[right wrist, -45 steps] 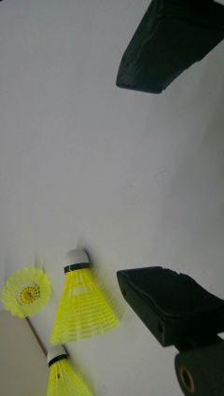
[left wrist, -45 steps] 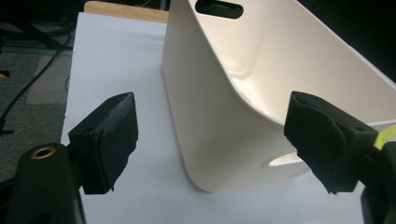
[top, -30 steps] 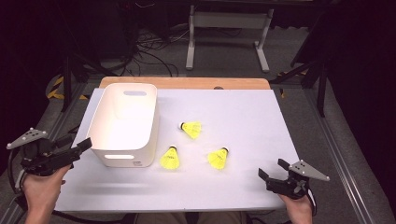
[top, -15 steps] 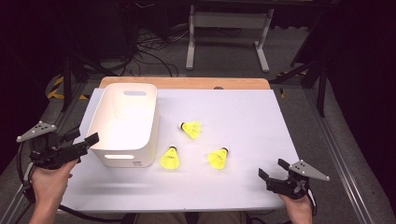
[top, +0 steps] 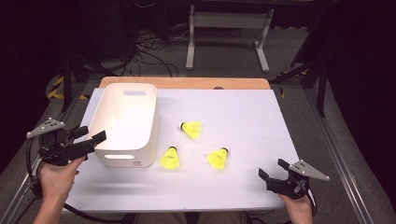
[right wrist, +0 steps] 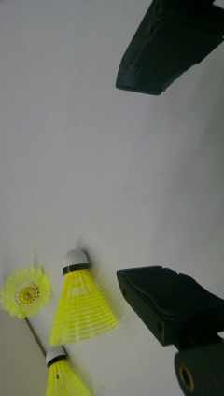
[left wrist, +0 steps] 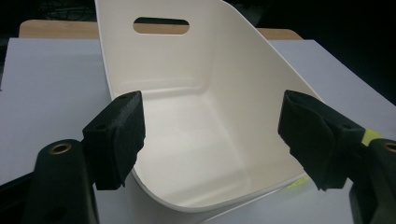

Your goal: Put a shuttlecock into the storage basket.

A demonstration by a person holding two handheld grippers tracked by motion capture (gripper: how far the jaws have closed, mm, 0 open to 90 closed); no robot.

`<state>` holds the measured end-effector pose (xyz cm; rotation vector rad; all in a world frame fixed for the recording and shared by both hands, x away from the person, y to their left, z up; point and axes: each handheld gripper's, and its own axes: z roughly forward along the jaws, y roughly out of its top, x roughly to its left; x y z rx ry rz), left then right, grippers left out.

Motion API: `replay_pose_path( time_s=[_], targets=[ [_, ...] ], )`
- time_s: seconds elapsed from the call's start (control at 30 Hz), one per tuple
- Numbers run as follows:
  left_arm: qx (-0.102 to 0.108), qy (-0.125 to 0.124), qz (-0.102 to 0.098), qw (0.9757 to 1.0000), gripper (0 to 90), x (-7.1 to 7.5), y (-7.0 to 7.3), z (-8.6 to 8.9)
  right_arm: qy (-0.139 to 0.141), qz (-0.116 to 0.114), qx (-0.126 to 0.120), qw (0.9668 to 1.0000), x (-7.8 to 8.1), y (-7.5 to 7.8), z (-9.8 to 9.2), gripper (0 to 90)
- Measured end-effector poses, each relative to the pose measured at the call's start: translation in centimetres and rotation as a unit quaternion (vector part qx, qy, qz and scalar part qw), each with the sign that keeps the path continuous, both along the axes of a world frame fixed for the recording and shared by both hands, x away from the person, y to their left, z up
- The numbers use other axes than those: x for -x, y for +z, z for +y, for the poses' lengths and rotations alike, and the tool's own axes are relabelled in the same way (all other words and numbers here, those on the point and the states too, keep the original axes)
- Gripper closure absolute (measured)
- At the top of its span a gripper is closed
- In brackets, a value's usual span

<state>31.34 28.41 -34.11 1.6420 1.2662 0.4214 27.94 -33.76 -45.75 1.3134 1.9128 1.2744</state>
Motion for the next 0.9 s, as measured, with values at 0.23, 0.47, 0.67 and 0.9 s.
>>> replay_pose_path(
  time_s=[0.23,0.47,0.67,0.9],
  targets=[
    [0.002,-0.005,-0.001,1.0000,24.1,-0.2,0.1,-0.6,-0.001,0.000,0.000,1.0000,0.0,0.0,0.0,8.4],
    [-0.001,-0.015,-0.001,0.9999,24.3,-0.6,0.3,-1.3,0.000,0.000,0.001,1.0000,0.0,0.0,0.0,8.5],
    [-0.001,-0.023,0.000,0.9997,24.4,-0.8,0.3,-2.0,0.000,0.000,0.001,1.0000,0.0,0.0,0.0,8.5],
    [-0.002,-0.032,0.004,0.9995,24.5,-1.2,0.3,-2.9,0.001,0.001,0.001,1.0000,0.0,0.0,0.0,8.5]
  ],
)
